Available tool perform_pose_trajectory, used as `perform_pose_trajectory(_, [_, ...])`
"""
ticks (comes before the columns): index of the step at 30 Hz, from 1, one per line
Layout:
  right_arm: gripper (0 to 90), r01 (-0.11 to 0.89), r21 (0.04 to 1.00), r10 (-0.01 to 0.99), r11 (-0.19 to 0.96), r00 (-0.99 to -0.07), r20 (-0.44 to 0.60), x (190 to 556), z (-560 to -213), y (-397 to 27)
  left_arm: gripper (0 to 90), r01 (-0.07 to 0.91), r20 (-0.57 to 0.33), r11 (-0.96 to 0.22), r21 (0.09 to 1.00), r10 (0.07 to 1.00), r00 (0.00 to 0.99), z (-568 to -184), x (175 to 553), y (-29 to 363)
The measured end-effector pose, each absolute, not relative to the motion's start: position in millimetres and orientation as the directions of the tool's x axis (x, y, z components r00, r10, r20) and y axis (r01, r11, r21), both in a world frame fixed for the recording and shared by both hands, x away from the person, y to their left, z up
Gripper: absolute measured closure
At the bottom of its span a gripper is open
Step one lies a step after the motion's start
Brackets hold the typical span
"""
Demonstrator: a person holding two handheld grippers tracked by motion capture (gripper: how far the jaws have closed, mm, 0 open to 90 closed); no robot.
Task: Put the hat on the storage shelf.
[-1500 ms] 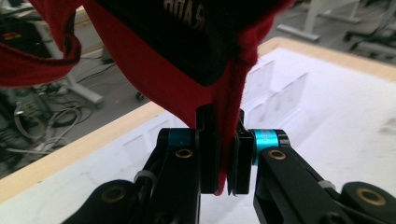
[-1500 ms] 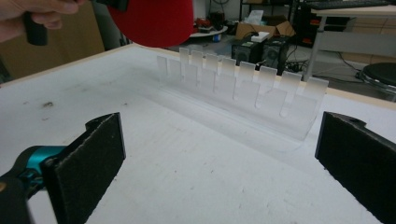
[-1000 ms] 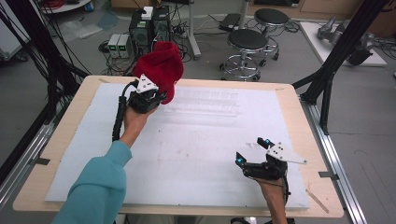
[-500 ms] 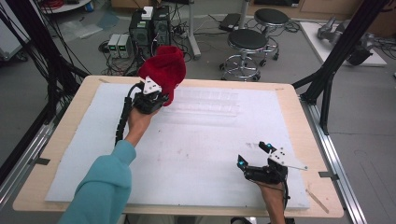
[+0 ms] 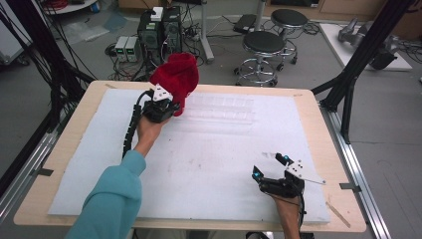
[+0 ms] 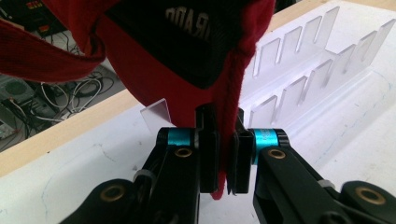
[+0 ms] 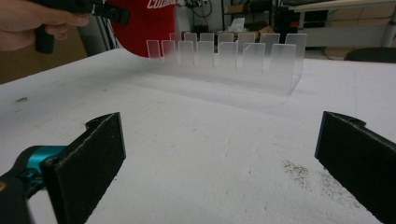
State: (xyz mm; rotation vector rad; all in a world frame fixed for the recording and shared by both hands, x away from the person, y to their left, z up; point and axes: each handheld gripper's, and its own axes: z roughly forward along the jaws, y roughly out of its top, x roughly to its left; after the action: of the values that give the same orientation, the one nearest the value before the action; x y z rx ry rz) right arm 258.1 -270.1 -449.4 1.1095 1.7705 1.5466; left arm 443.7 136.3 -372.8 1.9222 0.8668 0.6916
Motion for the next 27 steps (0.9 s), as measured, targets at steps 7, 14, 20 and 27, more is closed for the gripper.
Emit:
perform_pose_trajectory(7, [0.5, 0.178, 0.984, 0.856, 0.019, -0.511, 0.076, 252, -451, -268, 84.3, 0.306, 0.112, -0.356, 0.883, 0.793, 0.599, -376, 441, 138])
perform_pose_trajectory(14, [0.5, 0.146, 0.989, 0.859, 0.036, -0.51, 0.044, 249, -451, -266, 70.0, 0.336, 0.086, -0.341, 0.878, 0.802, 0.591, -379, 442, 140])
perform_pose_trajectory(20, [0.5, 0.138, 0.99, 0.858, 0.02, -0.51, 0.054, 248, -452, -268, 45.4, 0.364, 0.055, -0.324, 0.873, 0.808, 0.587, -382, 440, 145])
perform_pose_trajectory(27, [0.5, 0.138, 0.99, 0.859, 0.018, -0.51, 0.055, 248, -452, -268, 14.1, 0.433, -0.023, -0.293, 0.852, 0.806, 0.591, -385, 432, 160])
